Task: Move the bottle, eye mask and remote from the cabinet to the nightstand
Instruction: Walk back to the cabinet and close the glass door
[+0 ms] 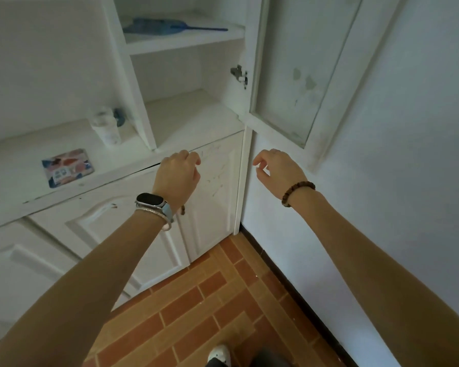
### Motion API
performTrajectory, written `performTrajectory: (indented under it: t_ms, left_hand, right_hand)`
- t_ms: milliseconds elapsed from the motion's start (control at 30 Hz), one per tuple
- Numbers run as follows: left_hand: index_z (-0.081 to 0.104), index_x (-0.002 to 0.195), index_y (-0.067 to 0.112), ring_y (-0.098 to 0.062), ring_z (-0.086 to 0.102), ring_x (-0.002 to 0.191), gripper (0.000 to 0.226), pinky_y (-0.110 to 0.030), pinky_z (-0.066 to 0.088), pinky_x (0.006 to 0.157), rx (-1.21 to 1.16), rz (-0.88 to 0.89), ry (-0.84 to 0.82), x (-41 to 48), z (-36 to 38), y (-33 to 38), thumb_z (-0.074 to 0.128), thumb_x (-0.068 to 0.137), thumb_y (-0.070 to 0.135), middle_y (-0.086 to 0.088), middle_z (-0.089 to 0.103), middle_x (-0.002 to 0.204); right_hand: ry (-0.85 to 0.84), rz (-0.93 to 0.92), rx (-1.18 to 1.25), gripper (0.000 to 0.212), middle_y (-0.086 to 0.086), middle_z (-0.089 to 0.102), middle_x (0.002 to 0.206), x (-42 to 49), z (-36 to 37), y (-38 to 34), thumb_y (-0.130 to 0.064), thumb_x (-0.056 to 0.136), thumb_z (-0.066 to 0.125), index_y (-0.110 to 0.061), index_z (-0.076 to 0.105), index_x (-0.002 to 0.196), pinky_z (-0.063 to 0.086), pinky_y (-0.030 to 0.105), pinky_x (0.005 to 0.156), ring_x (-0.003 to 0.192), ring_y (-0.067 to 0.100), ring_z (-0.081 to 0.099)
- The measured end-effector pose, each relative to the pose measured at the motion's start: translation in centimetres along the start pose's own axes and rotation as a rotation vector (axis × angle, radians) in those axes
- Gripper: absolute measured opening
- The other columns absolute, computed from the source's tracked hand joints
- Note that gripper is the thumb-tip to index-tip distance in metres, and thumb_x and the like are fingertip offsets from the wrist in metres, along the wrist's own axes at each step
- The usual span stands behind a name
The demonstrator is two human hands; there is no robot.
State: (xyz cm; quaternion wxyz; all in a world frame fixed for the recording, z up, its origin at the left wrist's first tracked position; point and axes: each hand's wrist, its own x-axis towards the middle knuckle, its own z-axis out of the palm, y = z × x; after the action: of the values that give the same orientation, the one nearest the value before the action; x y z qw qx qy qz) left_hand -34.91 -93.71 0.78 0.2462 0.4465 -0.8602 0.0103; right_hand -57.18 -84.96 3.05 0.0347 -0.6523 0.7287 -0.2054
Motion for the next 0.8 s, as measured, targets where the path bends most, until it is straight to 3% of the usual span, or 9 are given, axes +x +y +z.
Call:
performTrajectory:
  t_ms: [333, 533, 800]
  left_hand:
    - [0.062, 0.101, 0.008, -0.023, 0.058, 0.076, 0.017, -0.042, 0.052, 0.074, -0.080, 0.108, 0.167, 7.8, -2.8, 0.8, 0.052, 0.088, 0.006, -0.008, 0.063, 0.091]
    - [0.063, 0.099, 0.007, -0.027, 0.060, 0.078, 0.016, -0.040, 0.050, 0.075, -0.073, 0.229, 0.288, 13.2, -6.7, 4.1, 0.056, 0.086, 0.003, -0.008, 0.064, 0.091]
    - [0.063, 0.095, 0.009, -0.025, 0.058, 0.078, 0.013, -0.039, 0.047, 0.075, -0.077, 0.439, 0.462, 20.8, -11.7, 11.4, 0.058, 0.084, 0.002, -0.006, 0.062, 0.086]
  right_hand:
    - [0.191, -0.088, -0.020, 0.018, -0.002, 0.061, 0.103, 6.5, -7.1, -1.0, -0.020, 0.094, 0.052, -0.020, 0.059, 0.110, 0.044, 0.023, 0.079, 0.093, 0.010, 0.051]
    - [0.344, -0.117, 0.008, 0.019, -0.009, 0.059, 0.095, 9.5, -15.6, -1.4, -0.018, 0.094, 0.049, -0.021, 0.060, 0.110, 0.053, 0.031, 0.078, 0.087, 0.011, 0.058]
    - [0.680, -0.172, 0.181, 0.016, -0.011, 0.060, 0.086, 10.8, -25.3, -0.1, -0.024, 0.095, 0.051, -0.024, 0.057, 0.110, 0.055, 0.031, 0.072, 0.074, 0.007, 0.060]
